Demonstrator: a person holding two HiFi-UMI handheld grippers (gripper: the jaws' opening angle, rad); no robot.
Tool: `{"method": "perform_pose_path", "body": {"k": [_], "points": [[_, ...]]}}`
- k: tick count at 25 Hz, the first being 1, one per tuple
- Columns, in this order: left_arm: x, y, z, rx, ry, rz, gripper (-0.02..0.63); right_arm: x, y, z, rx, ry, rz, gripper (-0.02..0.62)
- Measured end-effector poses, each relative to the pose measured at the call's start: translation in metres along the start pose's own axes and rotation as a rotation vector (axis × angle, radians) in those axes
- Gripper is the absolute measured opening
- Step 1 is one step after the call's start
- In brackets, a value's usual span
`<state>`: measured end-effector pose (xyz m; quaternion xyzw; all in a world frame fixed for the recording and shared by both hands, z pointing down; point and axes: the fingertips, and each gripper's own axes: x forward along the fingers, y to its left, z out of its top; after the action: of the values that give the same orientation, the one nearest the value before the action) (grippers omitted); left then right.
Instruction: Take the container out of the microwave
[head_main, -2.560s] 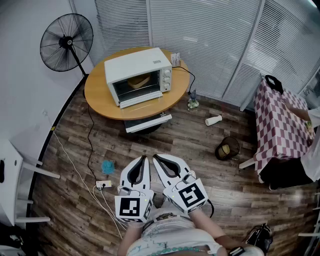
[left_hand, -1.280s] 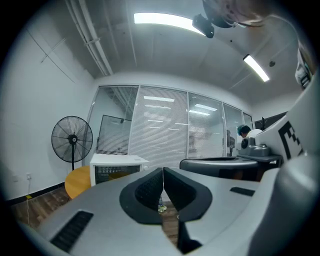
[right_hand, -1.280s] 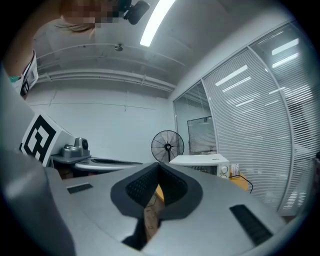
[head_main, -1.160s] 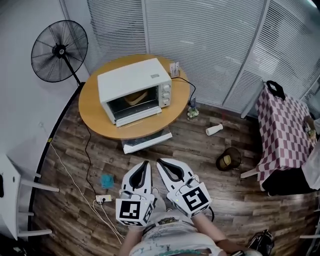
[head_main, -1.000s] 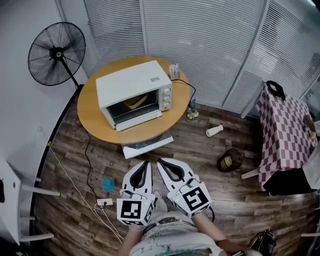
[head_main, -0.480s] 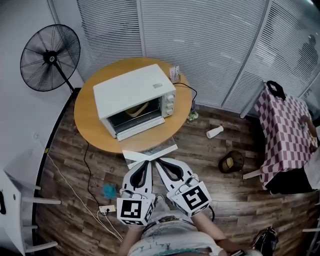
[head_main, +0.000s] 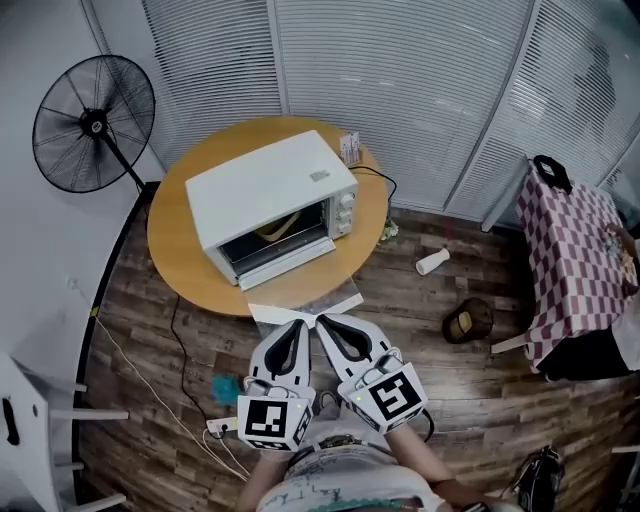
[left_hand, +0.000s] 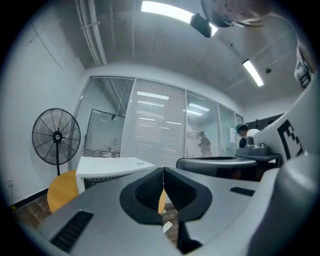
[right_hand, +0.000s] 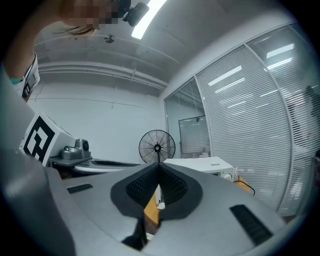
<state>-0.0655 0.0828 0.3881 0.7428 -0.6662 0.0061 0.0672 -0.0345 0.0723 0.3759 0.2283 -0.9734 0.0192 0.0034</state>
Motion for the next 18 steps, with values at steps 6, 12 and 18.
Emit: {"method": "perform_pose_path", "body": {"k": [6, 12, 18], "points": [[0.016, 0.011, 0.0, -0.019, 0.0, 0.015, 0.014, 0.019, -0.011, 0.001, -0.009, 0.007, 0.022, -0.008], [0.053, 0.029, 0.011, -0.008, -0.017, 0.05, 0.014, 0.048, -0.041, 0.008, -0.012, -0.008, 0.057, -0.008], [0.099, 0.051, 0.026, 0.014, -0.034, 0.102, 0.014, 0.087, -0.078, 0.016, 0.001, -0.023, 0.11, -0.008]]}}
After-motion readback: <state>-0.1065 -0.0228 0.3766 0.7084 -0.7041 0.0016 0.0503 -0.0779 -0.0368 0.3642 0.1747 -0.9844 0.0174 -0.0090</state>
